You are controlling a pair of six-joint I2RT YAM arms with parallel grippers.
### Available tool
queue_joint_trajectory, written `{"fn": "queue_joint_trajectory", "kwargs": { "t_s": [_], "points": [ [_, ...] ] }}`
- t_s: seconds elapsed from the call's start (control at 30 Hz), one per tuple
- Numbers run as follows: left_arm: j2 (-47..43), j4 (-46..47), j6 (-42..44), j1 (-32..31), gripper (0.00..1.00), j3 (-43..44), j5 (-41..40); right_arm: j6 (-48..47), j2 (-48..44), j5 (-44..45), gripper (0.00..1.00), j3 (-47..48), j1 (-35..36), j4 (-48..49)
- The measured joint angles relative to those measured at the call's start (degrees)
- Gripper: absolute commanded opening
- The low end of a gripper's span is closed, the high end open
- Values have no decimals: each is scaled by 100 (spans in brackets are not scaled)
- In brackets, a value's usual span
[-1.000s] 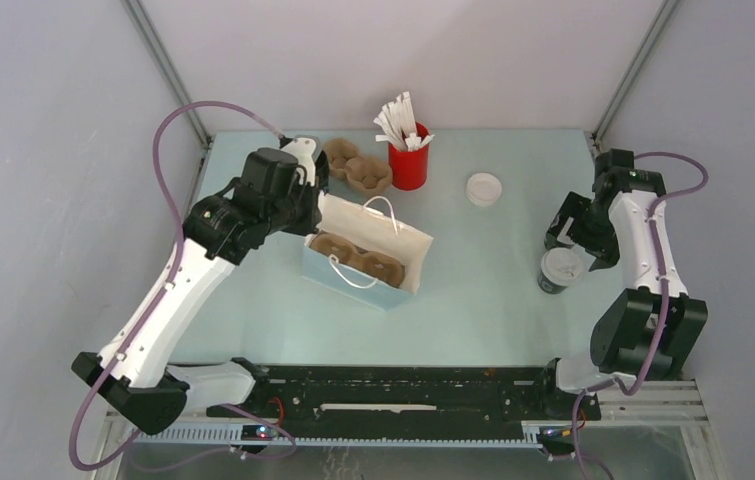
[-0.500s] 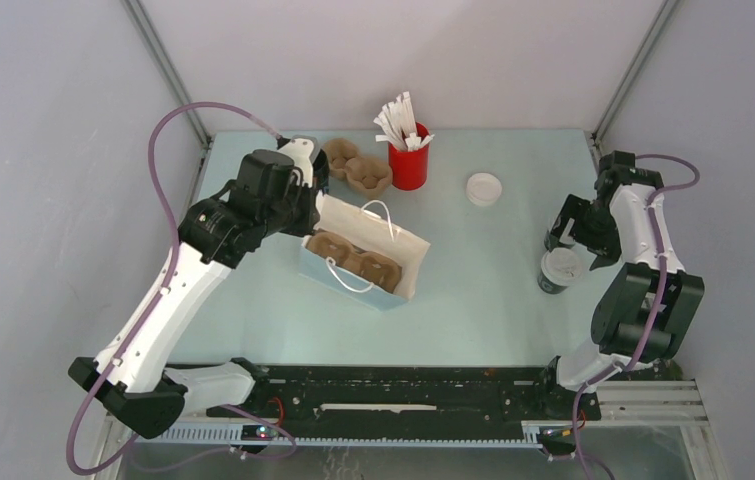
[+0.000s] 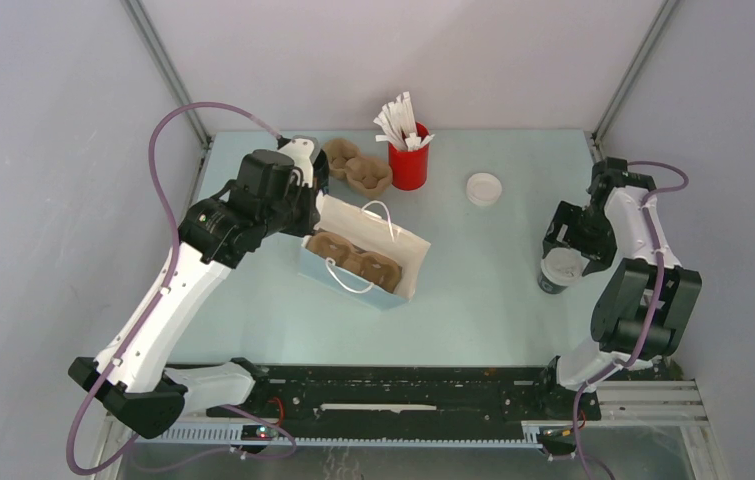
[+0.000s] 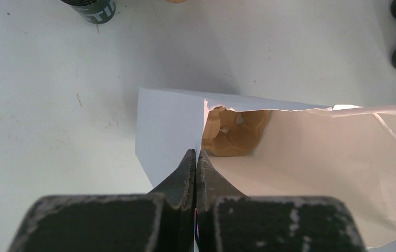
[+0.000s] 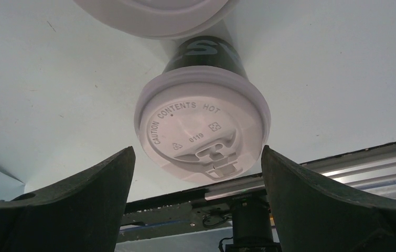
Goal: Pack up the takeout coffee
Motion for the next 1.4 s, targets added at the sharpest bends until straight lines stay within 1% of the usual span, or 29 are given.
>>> {"fn": "queue_joint_trajectory", "kwargs": {
  "t_s": [0.37,0.43,0.6,0.8,1.03,1.4],
  "points": [
    [0,0,37,0,0,2,0,-2,50,24,87,-107,26,81],
    [0,0,37,0,0,2,0,-4,50,26,88,-107,24,85],
    [0,0,39,0,0,2,0,-4,50,42,94,-107,24,96],
    [0,0,39,0,0,2,0,-2,50,81,94,-107,24,151],
    [0,0,42,0,0,2,0,-4,50,210,95,-107,26,186],
    [0,-2,52,0,0,2,-2,-4,61,280,86,-107,31,245]
  ]
}}
